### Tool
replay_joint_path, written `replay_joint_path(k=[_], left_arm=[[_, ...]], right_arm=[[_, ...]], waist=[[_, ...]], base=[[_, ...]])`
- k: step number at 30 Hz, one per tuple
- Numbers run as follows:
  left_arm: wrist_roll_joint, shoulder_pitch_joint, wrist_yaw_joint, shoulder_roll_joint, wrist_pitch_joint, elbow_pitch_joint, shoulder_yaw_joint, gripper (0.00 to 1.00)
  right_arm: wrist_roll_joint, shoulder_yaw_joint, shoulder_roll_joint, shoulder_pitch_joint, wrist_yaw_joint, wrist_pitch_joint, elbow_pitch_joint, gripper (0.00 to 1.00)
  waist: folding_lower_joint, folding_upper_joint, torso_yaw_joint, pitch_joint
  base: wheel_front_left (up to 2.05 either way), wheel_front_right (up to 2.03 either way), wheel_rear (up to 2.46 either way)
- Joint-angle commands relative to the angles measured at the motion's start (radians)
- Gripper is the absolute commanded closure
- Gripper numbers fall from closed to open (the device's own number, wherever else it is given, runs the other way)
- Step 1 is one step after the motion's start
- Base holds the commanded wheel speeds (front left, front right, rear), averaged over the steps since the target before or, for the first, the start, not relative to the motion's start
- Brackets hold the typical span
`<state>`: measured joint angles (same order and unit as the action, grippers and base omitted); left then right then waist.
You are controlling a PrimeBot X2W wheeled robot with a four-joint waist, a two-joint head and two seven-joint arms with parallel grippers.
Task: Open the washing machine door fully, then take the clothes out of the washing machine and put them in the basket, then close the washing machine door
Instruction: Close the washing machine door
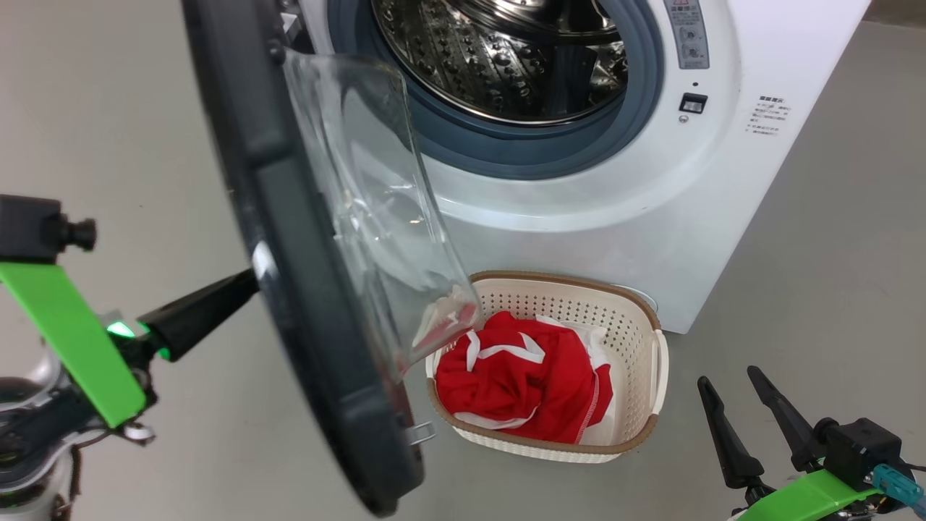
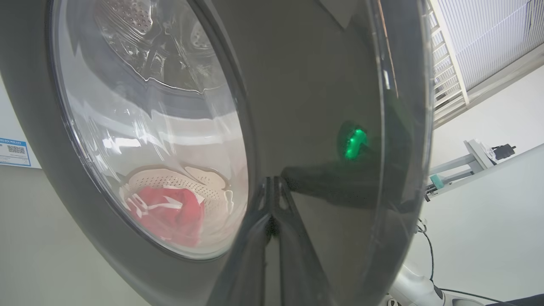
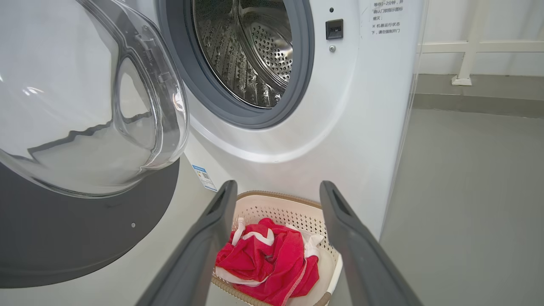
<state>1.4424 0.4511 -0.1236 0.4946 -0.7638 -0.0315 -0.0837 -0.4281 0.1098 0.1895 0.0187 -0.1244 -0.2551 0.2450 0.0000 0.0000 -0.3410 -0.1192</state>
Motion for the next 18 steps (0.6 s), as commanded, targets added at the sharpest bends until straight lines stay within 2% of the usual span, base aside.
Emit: replay_joint_path(k=[1, 11, 18], left_arm=[[-0.012, 0.061, -0.007, 0.025, 0.025, -0.048, 0.022, 1.0], [-0.035, 0.058, -0.007, 0.041, 0.108, -0.018, -0.015, 1.0], [-0.048, -0.017, -0.007, 0.052, 0.208, 0.013, -0.03, 1.0]], right_arm=[[0.01, 0.017, 0.014, -0.009, -0.006, -0.007, -0.026, 0.0], [0.012, 0.011, 0.011, -0.012, -0.006, -0.007, -0.024, 0.0], [0.013, 0.006, -0.002, 0.007, -0.006, -0.007, -0.022, 0.0]], waist=[[0.0, 0.0, 0.006, -0.002], [0.0, 0.0, 0.009, -0.002], [0.0, 0.0, -0.007, 0.029]], base=[[0.0, 0.0, 0.0], [0.0, 0.0, 0.0], [0.0, 0.0, 0.0]])
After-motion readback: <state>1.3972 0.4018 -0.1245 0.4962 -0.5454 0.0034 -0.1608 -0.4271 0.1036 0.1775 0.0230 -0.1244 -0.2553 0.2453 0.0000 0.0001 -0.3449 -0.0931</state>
